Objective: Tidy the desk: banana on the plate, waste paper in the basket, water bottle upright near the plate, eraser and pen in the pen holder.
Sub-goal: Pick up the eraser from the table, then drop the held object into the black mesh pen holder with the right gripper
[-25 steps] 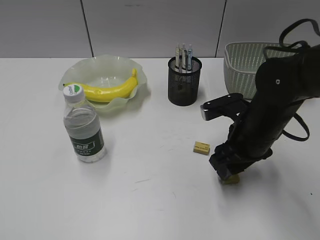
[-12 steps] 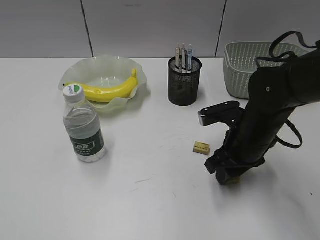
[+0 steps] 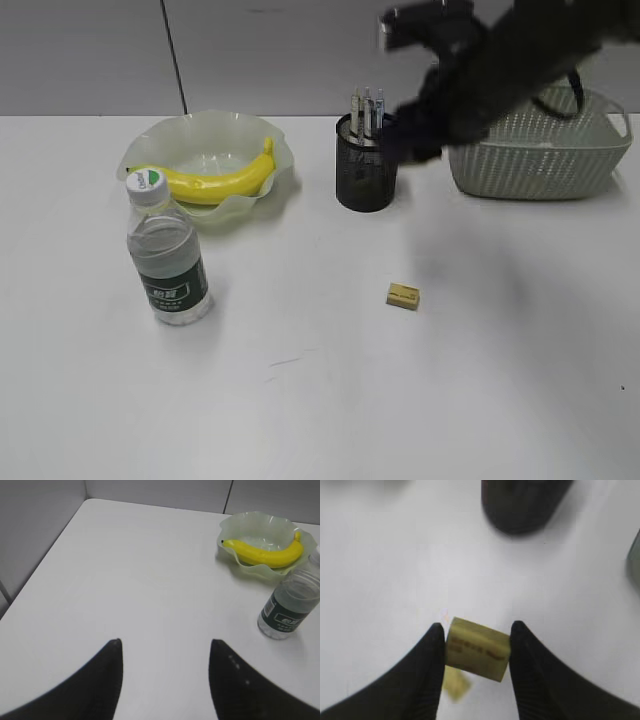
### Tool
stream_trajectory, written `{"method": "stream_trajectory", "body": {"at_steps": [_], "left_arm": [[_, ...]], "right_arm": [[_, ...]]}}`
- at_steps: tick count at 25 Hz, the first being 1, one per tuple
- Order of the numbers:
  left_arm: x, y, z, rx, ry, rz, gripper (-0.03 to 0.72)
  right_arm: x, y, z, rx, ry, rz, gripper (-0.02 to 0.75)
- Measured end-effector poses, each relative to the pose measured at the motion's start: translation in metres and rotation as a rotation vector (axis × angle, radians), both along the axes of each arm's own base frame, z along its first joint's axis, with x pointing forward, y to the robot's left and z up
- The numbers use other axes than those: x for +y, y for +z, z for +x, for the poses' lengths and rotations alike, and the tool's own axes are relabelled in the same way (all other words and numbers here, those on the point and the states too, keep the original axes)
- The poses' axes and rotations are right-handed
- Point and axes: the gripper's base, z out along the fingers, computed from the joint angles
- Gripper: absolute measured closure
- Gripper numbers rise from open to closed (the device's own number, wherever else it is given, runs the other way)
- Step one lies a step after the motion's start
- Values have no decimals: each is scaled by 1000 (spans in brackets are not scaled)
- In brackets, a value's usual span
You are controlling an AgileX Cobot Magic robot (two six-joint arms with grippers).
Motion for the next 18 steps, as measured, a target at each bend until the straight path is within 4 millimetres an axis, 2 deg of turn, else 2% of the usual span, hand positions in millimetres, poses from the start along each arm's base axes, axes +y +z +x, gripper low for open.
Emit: {"method": "stream_trajectory", "body": {"at_steps": [1, 4, 6, 8, 11, 13, 18], "left_arm": [[0, 0, 0, 0, 0, 0, 274], [0, 0, 0, 0, 0, 0, 281], [0, 0, 0, 0, 0, 0, 295], [0, 0, 0, 0, 0, 0, 313], [0, 0, 0, 0, 0, 0, 340], [0, 0, 0, 0, 0, 0, 363], [0, 0, 0, 0, 0, 0, 418]], "right_arm": [[6, 16, 16, -64, 2, 18, 418], [18, 40, 68, -175, -19, 55, 418], [24, 34, 97, -178, -30, 50, 418], [31, 28, 119, -165, -32, 39, 418], [38, 4, 133, -96, -31, 19, 418], [40, -8, 136, -60, -33, 15, 398], [40, -14, 132, 1, -31, -1, 207]]}}
